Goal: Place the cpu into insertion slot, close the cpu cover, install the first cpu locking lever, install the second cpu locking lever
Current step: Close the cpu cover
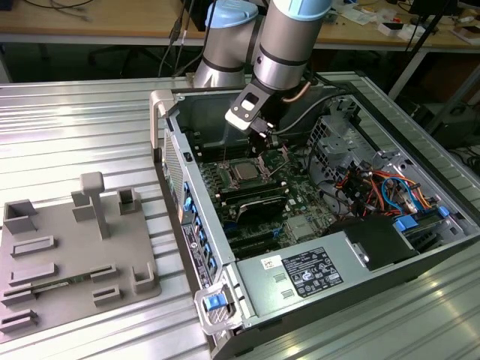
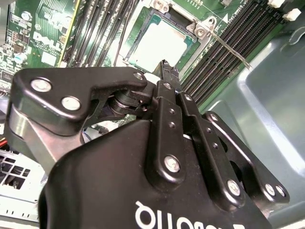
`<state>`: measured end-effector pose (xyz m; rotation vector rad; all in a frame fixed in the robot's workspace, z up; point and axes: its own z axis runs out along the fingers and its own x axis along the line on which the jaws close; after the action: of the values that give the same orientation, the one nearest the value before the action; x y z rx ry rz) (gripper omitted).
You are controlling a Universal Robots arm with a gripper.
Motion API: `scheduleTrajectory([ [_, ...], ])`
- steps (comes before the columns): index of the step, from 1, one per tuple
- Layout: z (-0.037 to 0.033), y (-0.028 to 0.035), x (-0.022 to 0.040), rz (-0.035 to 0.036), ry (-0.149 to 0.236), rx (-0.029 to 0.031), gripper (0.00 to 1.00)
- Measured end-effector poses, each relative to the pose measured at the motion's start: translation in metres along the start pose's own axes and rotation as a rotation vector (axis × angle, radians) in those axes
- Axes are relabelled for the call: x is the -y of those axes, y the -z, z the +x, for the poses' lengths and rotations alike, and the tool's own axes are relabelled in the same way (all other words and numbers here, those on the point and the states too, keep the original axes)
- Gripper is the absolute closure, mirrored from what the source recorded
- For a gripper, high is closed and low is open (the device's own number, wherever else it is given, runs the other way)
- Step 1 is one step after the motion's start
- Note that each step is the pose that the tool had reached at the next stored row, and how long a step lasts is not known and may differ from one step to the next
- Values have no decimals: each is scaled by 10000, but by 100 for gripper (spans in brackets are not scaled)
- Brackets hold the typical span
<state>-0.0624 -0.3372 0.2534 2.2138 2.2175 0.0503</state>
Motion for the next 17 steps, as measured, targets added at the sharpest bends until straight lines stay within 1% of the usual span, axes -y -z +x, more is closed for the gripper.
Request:
scheduleTrajectory([
  [7, 0, 6, -2, 0, 1, -2, 89],
  [13, 0, 4, -70, 1, 0, -2, 89],
  [17, 0, 3, -82, 0, 0, -2, 89],
])
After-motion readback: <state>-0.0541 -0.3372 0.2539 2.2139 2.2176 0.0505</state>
